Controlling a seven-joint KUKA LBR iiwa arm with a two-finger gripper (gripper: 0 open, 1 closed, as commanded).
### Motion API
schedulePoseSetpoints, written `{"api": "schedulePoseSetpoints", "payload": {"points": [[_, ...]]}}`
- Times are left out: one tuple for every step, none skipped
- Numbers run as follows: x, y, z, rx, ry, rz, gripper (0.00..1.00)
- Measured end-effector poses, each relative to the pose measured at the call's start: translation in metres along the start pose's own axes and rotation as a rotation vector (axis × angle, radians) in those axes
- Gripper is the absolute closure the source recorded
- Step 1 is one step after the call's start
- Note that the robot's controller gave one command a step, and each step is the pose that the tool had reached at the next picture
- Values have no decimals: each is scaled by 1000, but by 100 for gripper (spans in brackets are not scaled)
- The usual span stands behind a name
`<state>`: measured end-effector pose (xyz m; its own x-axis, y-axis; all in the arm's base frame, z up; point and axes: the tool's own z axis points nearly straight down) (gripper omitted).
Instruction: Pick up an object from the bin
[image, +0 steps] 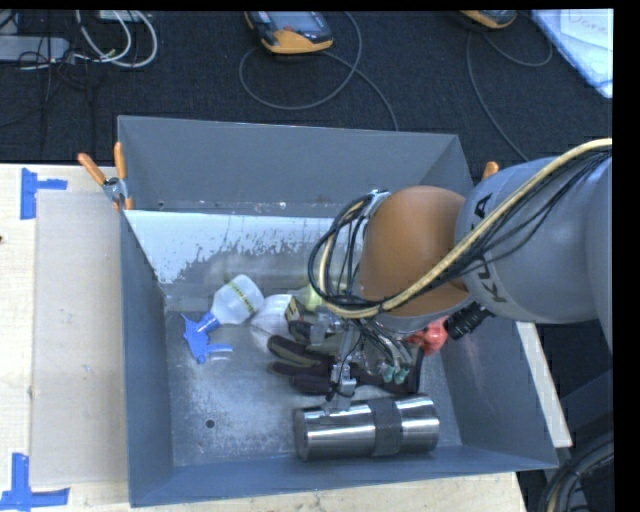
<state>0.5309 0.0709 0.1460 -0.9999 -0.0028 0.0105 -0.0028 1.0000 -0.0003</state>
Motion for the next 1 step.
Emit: {"api": "schedulePoseSetpoints", "payload": {"points": [[-2, 0, -4, -1, -8, 2, 0]]}}
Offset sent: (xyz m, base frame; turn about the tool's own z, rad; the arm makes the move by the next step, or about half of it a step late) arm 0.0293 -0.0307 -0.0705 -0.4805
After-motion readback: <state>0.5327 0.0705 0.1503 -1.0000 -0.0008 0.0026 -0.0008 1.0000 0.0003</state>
